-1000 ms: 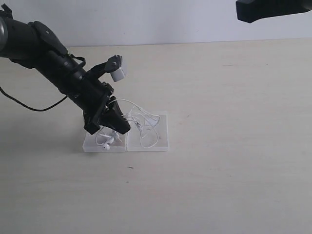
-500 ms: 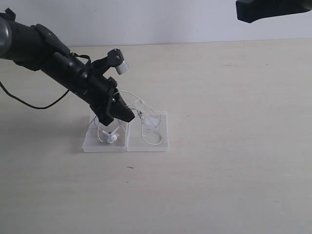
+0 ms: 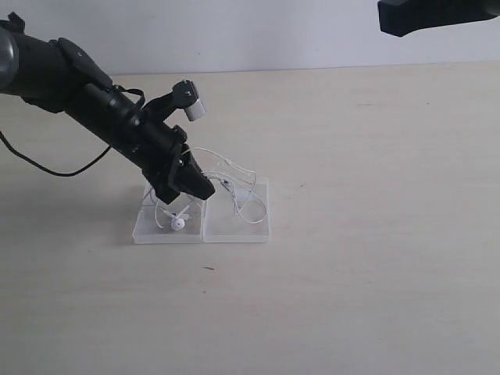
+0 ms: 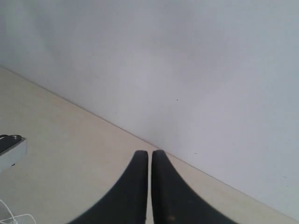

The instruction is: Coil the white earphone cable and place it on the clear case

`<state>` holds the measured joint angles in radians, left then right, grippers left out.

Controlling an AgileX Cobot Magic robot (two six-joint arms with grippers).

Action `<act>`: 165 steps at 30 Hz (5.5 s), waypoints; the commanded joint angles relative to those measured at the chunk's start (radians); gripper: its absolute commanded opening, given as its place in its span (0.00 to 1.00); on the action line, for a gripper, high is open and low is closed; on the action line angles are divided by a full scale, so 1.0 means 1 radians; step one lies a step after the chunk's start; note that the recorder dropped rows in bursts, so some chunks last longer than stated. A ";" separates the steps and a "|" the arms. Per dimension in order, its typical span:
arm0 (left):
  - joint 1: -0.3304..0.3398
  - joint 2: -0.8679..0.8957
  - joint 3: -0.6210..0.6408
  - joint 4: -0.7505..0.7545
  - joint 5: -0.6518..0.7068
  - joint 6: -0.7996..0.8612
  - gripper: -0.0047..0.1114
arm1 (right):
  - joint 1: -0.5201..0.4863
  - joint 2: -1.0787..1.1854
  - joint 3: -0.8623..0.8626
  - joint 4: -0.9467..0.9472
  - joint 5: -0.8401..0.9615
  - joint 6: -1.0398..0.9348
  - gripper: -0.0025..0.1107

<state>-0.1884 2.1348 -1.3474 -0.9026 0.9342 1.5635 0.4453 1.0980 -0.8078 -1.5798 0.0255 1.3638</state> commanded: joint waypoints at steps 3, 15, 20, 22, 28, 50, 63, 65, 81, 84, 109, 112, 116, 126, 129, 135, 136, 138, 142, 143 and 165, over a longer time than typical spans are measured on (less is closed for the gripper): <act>-0.002 0.003 -0.006 0.002 0.012 0.004 0.04 | 0.000 -0.003 0.004 0.004 -0.038 0.002 0.05; -0.002 0.005 -0.006 0.002 0.033 0.040 0.11 | 0.000 -0.003 0.004 0.004 -0.042 0.002 0.05; -0.002 0.005 -0.006 0.002 0.033 0.040 0.36 | 0.000 -0.003 0.004 0.004 -0.042 0.002 0.05; -0.002 0.005 -0.006 0.002 0.033 0.040 0.43 | 0.000 -0.003 0.004 0.004 -0.042 0.002 0.05; -0.002 0.003 -0.006 0.002 0.031 0.040 0.52 | 0.000 -0.003 0.004 0.004 -0.042 0.002 0.05; -0.002 0.002 -0.006 0.006 0.039 0.040 0.61 | 0.000 0.505 -0.143 0.033 -0.338 -0.193 0.39; -0.002 0.002 -0.006 0.003 0.055 0.079 0.61 | 0.000 0.883 -0.361 0.035 -0.423 -0.455 0.45; -0.002 0.002 -0.006 0.003 0.055 0.081 0.61 | 0.000 0.915 -0.384 0.035 -0.428 -0.455 0.45; -0.002 0.002 -0.006 -0.033 0.068 0.144 0.61 | 0.000 0.953 -0.396 -0.004 -0.574 -0.480 0.45; -0.002 0.002 -0.006 -0.047 0.091 0.159 0.61 | 0.000 0.964 -0.396 0.009 -0.567 -0.480 0.45; -0.002 0.002 -0.006 -0.062 0.054 0.163 0.61 | 0.000 0.979 -0.396 0.184 -0.625 -0.577 0.02; 0.000 0.002 -0.006 -0.073 0.043 0.160 0.61 | 0.000 0.979 -0.396 0.174 -0.624 -0.577 0.02; 0.000 0.002 -0.006 -0.073 0.038 0.160 0.61 | 0.000 0.979 -0.396 0.139 -0.626 -0.574 0.02; 0.004 0.002 -0.006 -0.073 0.003 0.156 0.61 | 0.000 0.924 -0.396 -0.006 -0.617 -0.441 0.02; 0.004 0.002 -0.006 -0.073 0.022 0.156 0.61 | 0.000 0.913 -0.396 -0.006 -0.592 -0.417 0.02; 0.004 0.002 -0.006 -0.068 0.024 0.156 0.61 | 0.000 0.911 -0.396 -0.052 -0.590 -0.409 0.02; 0.004 0.002 -0.006 -0.068 0.022 0.156 0.61 | 0.000 0.911 -0.396 -0.057 -0.590 -0.407 0.02; 0.004 0.002 -0.006 -0.066 0.014 0.156 0.61 | 0.000 0.911 -0.396 -0.085 -0.591 -0.388 0.02; 0.004 0.002 -0.006 -0.066 -0.005 0.148 0.61 | 0.000 0.911 -0.396 -0.165 -0.616 -0.348 0.02; 0.004 0.002 -0.006 -0.066 -0.007 0.148 0.61 | 0.000 0.911 -0.396 -0.165 -0.619 -0.341 0.02; 0.024 -0.028 -0.007 -0.125 -0.012 0.133 0.61 | 0.000 0.925 -0.396 -0.165 -0.717 -0.235 0.02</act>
<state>-0.1692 2.1188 -1.3480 -1.0032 0.9242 1.7026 0.4453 2.0092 -1.1990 -1.7428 -0.6602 1.1216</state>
